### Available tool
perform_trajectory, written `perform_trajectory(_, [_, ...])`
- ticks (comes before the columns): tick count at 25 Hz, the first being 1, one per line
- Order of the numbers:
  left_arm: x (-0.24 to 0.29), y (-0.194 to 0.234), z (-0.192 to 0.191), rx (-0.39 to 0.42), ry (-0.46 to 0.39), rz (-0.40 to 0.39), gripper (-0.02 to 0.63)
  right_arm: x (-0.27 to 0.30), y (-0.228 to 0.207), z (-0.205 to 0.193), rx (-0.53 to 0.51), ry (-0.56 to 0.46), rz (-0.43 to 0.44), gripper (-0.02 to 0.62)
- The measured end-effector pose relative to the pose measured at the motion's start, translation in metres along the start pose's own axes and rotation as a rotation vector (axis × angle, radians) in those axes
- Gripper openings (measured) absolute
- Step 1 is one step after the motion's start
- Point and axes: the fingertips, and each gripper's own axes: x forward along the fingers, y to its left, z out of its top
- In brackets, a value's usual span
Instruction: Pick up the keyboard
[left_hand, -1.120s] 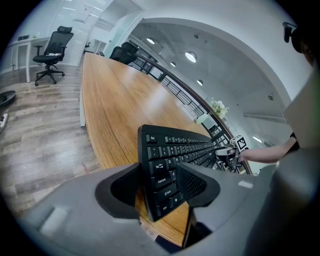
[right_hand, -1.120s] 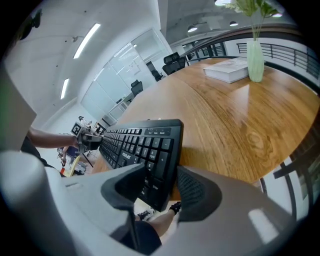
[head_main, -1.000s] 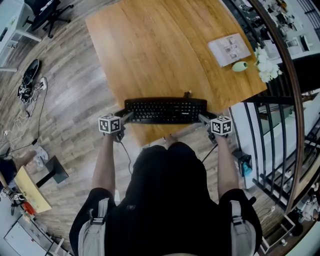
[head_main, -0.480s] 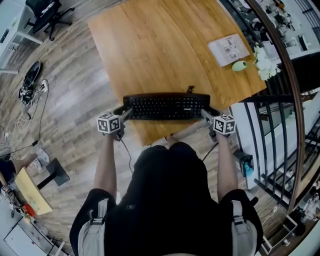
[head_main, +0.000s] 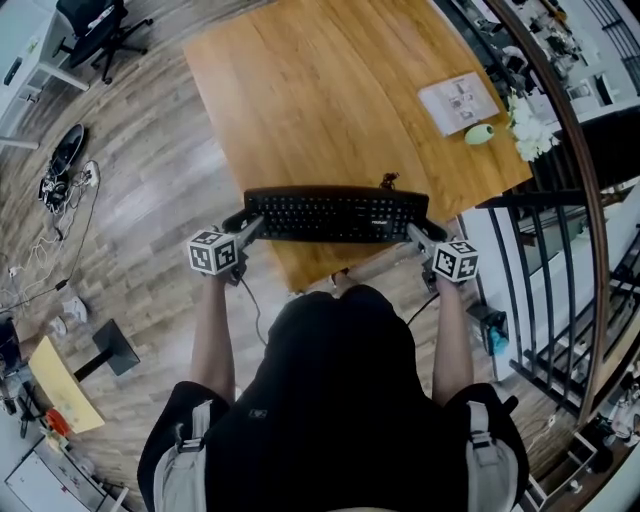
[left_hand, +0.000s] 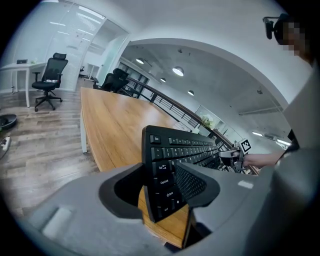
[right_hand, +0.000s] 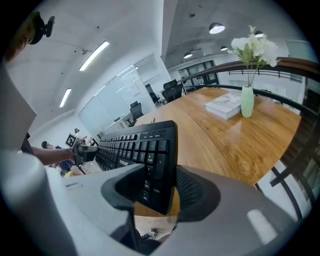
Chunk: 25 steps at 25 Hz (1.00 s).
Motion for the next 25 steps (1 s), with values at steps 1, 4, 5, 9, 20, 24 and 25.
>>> perform_trajectory(1, [-0.004, -0.002, 0.001, 0.004, -0.004, 0.001, 0.206, -0.003, 0.003, 0.001, -0.003, -0.004, 0.0, 0.19])
perform_trajectory(4, [-0.016, -0.01, 0.009, 0.015, -0.022, 0.004, 0.206, -0.012, 0.011, 0.008, -0.017, -0.025, 0.003, 0.19])
perform_trajectory(5, [-0.02, -0.011, 0.012, 0.019, -0.029, 0.006, 0.206, -0.013, 0.015, 0.011, -0.022, -0.034, 0.004, 0.19])
perform_trajectory(9, [-0.036, -0.014, 0.02, 0.042, -0.052, 0.013, 0.207, -0.021, 0.029, 0.017, -0.036, -0.064, 0.006, 0.19])
perform_trajectory(20, [-0.072, -0.023, 0.021, 0.071, -0.081, 0.023, 0.207, -0.043, 0.061, 0.015, -0.06, -0.115, 0.009, 0.189])
perform_trajectory(24, [-0.083, -0.028, 0.024, 0.079, -0.104, 0.021, 0.207, -0.051, 0.07, 0.02, -0.075, -0.132, 0.004, 0.189])
perform_trajectory(25, [-0.086, -0.029, 0.025, 0.081, -0.11, 0.02, 0.207, -0.053, 0.073, 0.021, -0.079, -0.136, 0.002, 0.189])
